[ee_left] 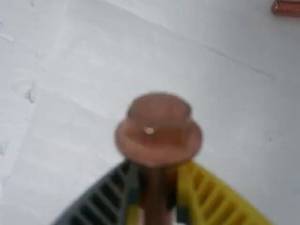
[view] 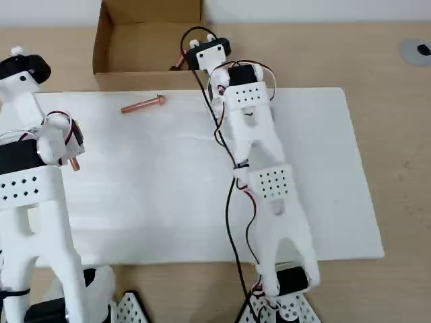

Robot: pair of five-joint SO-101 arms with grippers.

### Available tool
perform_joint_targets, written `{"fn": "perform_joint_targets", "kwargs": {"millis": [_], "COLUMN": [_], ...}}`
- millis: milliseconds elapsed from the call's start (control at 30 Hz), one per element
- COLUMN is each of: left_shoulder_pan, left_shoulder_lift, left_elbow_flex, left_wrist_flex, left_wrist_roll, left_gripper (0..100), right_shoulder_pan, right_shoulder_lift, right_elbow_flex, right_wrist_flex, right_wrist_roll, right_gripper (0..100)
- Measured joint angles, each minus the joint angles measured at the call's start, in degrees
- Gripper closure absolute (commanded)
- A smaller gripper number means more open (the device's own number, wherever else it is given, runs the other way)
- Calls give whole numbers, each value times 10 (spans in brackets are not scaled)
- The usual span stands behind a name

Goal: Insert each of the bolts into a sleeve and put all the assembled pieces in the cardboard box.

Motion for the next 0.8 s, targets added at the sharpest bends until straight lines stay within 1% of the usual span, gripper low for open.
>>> {"fn": "perform_joint_targets", "kwargs": {"millis": [100,267,367,533,667,800], "left_shoulder_pan": [0,0,0,0,0,4], "left_shoulder_lift": [0,0,0,0,-13,-74], "left_elbow_flex": [0,0,0,0,0,21], "left_wrist_flex": [0,0,1,1,1,1], "left_wrist_roll": [0,0,0,0,0,0], "left_gripper": [988,988,988,988,988,988], "right_shoulder_pan": [4,-2,0,-1,-1,-2], "right_shoulder_lift": [2,5,6,-4,-66,-157], "right_elbow_flex": [-15,-59,-124,-154,-154,-154], "right_wrist_flex": [4,50,88,104,104,104], "right_wrist_roll": [11,16,16,16,17,25], "right_gripper": [991,988,988,988,988,988]}}
